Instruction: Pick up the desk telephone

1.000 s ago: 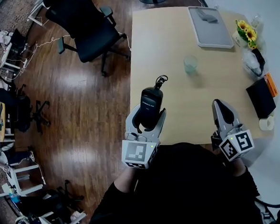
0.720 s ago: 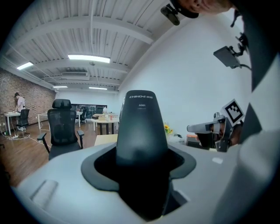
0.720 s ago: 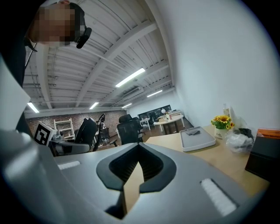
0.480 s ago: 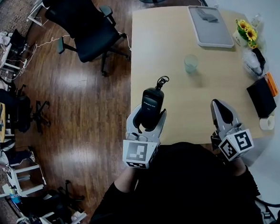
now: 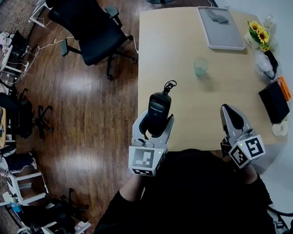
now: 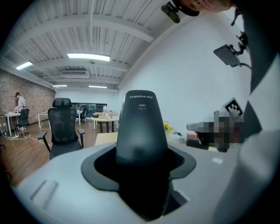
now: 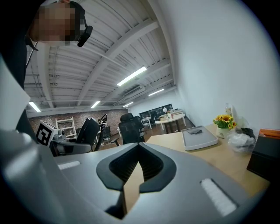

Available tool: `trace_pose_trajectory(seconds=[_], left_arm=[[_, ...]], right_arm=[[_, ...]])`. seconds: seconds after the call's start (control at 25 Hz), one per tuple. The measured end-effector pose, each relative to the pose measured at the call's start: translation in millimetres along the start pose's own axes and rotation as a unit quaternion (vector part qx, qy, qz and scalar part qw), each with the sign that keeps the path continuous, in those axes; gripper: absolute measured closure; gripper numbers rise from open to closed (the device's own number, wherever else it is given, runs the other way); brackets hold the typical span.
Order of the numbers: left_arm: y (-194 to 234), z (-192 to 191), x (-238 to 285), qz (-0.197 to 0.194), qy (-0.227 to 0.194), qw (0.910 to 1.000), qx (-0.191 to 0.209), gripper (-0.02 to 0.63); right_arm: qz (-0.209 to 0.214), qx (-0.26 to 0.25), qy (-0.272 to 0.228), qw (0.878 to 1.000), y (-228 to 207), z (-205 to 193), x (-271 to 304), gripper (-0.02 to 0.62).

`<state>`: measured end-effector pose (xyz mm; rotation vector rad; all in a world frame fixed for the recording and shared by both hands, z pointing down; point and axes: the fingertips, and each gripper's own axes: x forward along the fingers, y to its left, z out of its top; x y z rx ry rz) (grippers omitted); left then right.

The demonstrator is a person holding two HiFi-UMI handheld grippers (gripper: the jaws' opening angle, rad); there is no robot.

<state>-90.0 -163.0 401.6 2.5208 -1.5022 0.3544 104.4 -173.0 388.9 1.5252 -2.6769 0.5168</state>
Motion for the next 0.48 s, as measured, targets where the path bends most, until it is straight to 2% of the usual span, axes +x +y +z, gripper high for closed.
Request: trace_pose_trajectory(seconds=[0.48], left_arm=[[1.4, 4.7, 0.9, 0.005, 0.010, 0.9999, -0.008, 0.345]], right_arm=[[-0.002, 0.002, 0.004, 1.000, -0.9, -3.4, 0.1, 0.594]])
